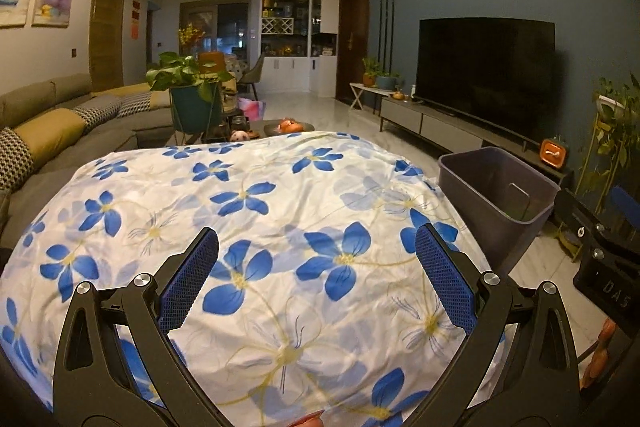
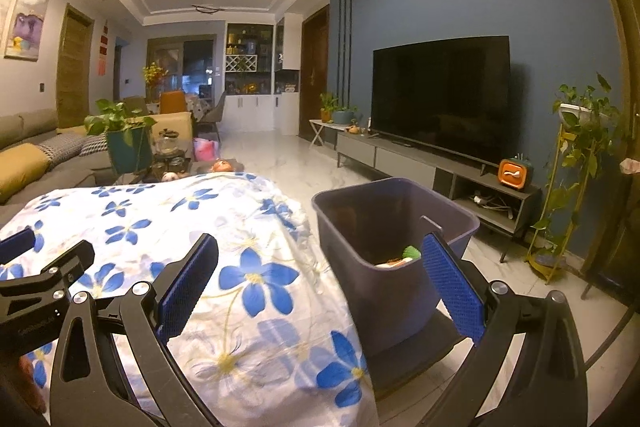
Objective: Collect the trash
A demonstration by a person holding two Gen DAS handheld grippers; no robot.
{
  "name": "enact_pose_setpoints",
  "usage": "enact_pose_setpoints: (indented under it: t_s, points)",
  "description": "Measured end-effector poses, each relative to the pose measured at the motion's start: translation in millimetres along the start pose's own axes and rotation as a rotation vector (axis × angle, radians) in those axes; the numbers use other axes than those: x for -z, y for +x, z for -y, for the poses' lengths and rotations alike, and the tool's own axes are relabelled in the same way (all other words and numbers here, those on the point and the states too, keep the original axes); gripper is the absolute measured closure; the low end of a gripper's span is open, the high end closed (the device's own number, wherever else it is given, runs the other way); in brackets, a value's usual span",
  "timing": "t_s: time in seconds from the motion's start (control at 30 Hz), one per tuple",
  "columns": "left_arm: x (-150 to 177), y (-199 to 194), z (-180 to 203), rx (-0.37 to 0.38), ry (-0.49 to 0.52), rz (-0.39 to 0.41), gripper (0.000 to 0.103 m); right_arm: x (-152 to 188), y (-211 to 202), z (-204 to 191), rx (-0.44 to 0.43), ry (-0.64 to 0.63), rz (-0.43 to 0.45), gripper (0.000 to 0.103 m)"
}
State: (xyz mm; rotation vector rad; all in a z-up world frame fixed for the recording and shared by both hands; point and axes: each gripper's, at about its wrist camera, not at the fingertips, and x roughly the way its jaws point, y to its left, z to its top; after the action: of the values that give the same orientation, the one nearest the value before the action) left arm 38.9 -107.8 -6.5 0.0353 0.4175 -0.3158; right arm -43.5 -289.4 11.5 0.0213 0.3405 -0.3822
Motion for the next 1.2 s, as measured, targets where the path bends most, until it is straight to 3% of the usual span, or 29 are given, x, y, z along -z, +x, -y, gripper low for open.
enact_pose_setpoints:
  t_s: [1.2]
  points:
    - [1.7,-18.4,-4.7,-0.002,-0.018,0.024,0.006,-0.8,-17.7,-8.8,-0.020,-0.010,0.017,0.005]
